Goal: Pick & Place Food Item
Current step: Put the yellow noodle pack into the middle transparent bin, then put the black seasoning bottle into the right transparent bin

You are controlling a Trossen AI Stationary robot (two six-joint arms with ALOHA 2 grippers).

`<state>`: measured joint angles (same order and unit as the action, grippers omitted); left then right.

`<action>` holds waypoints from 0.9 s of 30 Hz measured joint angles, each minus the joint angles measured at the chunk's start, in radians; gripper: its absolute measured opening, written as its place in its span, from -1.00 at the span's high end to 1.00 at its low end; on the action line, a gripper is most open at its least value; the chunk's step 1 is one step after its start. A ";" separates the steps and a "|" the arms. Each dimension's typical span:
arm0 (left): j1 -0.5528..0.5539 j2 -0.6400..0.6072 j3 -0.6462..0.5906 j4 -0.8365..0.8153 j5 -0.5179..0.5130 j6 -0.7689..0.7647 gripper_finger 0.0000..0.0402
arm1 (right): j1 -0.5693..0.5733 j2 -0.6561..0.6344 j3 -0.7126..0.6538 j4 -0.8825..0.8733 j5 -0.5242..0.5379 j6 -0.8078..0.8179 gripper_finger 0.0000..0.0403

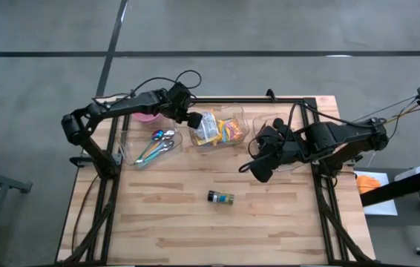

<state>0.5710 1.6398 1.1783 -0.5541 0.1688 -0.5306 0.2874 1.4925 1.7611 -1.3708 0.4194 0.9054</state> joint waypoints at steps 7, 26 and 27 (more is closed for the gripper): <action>0.000 0.000 0.045 -0.002 -0.005 0.008 -0.46 | 0.000 0.000 0.000 0.000 0.000 0.003 0.10; -0.039 -0.173 0.112 -0.098 0.064 0.021 -0.47 | 0.000 0.039 -0.001 0.015 -0.055 -0.074 0.10; -0.052 -0.190 0.112 -0.105 0.081 0.021 -0.47 | 0.000 0.051 -0.001 0.029 -0.072 -0.095 0.10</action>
<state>0.5195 1.4502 1.2901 -0.6591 0.2496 -0.5091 0.2878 1.5438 1.7603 -1.3419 0.3475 0.8100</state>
